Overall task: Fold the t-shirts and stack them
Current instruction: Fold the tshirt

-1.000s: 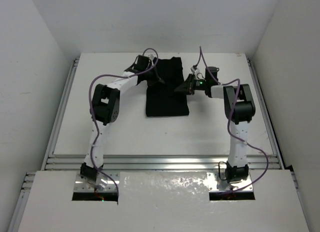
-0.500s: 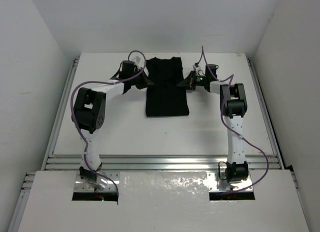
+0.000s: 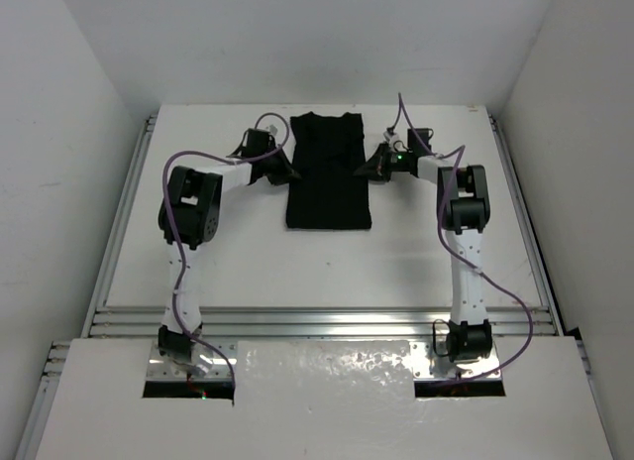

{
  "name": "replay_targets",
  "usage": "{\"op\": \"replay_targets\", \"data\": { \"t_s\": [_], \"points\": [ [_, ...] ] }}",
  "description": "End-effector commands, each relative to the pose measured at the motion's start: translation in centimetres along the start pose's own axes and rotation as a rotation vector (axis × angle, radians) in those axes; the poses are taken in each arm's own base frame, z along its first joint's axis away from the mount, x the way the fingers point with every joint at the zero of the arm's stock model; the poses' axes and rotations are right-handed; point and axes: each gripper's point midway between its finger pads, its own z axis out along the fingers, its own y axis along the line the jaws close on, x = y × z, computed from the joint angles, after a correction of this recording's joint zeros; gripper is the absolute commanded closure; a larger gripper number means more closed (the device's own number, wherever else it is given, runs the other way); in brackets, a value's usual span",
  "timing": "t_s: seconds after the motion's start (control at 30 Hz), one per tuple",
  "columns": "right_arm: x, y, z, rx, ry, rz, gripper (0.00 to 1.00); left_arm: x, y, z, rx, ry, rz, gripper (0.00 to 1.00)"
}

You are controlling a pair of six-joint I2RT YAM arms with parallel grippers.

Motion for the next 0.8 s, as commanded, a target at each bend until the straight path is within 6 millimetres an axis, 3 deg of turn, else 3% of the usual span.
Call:
{"op": "replay_targets", "data": {
  "t_s": [0.0, 0.07, 0.1, 0.13, 0.17, 0.23, 0.27, 0.3, 0.33, 0.37, 0.4, 0.43, 0.47, 0.5, 0.53, 0.6, 0.63, 0.7, 0.77],
  "points": [
    [-1.4, 1.2, -0.9, 0.077, -0.024, -0.086, 1.0, -0.8, 4.7, 0.2, -0.249, -0.022, -0.059, 1.0],
    [-2.0, 2.8, -1.7, 0.085, -0.039, -0.133, 1.0, -0.8, 5.7, 0.3, -0.294, -0.005, -0.077, 1.0],
    [-3.1, 5.5, -2.7, 0.051, -0.062, -0.18, 0.94, -1.4, 4.9, 0.0, -0.273, -0.021, -0.065, 1.0],
    [-3.6, 6.5, -3.1, 0.042, -0.08, -0.206, 0.88, -1.3, 4.4, -0.4, -0.258, -0.016, -0.059, 1.0],
    [-3.8, 8.0, -3.6, 0.011, -0.079, -0.207, 0.82, -1.9, 2.3, -0.6, -0.169, -0.024, -0.038, 1.0],
    [-4.6, 11.8, -5.0, -0.043, -0.112, -0.272, 0.8, -3.2, -0.9, -2.3, -0.07, -0.053, 0.008, 0.92],
    [-3.8, 12.1, -5.2, -0.043, -0.11, -0.246, 0.81, -3.6, -2.7, -3.0, -0.001, -0.049, 0.031, 0.92],
    [-4.2, 15.0, -6.4, -0.076, -0.148, -0.311, 0.81, -4.4, -4.3, -4.3, 0.037, -0.067, 0.049, 0.92],
    [-3.5, 15.8, -6.8, -0.085, -0.151, -0.309, 0.83, -4.5, -5.2, -5.0, 0.056, -0.07, 0.056, 0.92],
    [-0.8, 14.7, -6.3, -0.08, -0.117, -0.234, 0.84, -4.3, -6.2, -6.4, 0.08, -0.067, 0.053, 0.92],
    [-0.1, 17.3, -7.0, -0.111, -0.137, -0.288, 0.89, -4.0, -6.7, -7.3, 0.097, -0.066, 0.051, 0.92],
    [3.2, 15.7, -6.1, -0.089, -0.09, -0.22, 0.95, -3.7, -7.0, -7.9, 0.111, -0.07, 0.035, 0.93],
    [4.4, 15.5, -5.9, -0.071, -0.093, -0.207, 1.0, -3.9, -8.1, -9.6, 0.131, -0.095, 0.034, 0.99],
    [5.2, 16.7, -6.2, -0.089, -0.106, -0.241, 1.0, -2.0, -6.7, -9.7, 0.11, -0.062, 0.003, 1.0],
    [7.9, 15.2, -5.6, -0.074, -0.068, -0.173, 1.0, -1.1, -7.2, -10.1, 0.151, -0.042, -0.016, 1.0],
    [10.3, 14.1, -5.4, -0.064, -0.06, -0.139, 1.0, 1.4, -7.1, -10.7, 0.198, 0.025, -0.044, 1.0],
    [11.2, 13.9, -4.9, -0.064, -0.046, -0.129, 1.0, 2.1, -8.1, -11.0, 0.271, 0.05, -0.037, 1.0],
    [13.0, 13.0, -3.9, -0.08, -0.01, -0.103, 1.0, 3.9, -7.1, -11.1, 0.269, 0.081, -0.036, 1.0],
    [13.3, 12.1, -3.2, -0.071, -0.013, -0.093, 1.0, 5.1, -5.9, -11.0, 0.253, 0.104, -0.036, 1.0]
  ]
}}
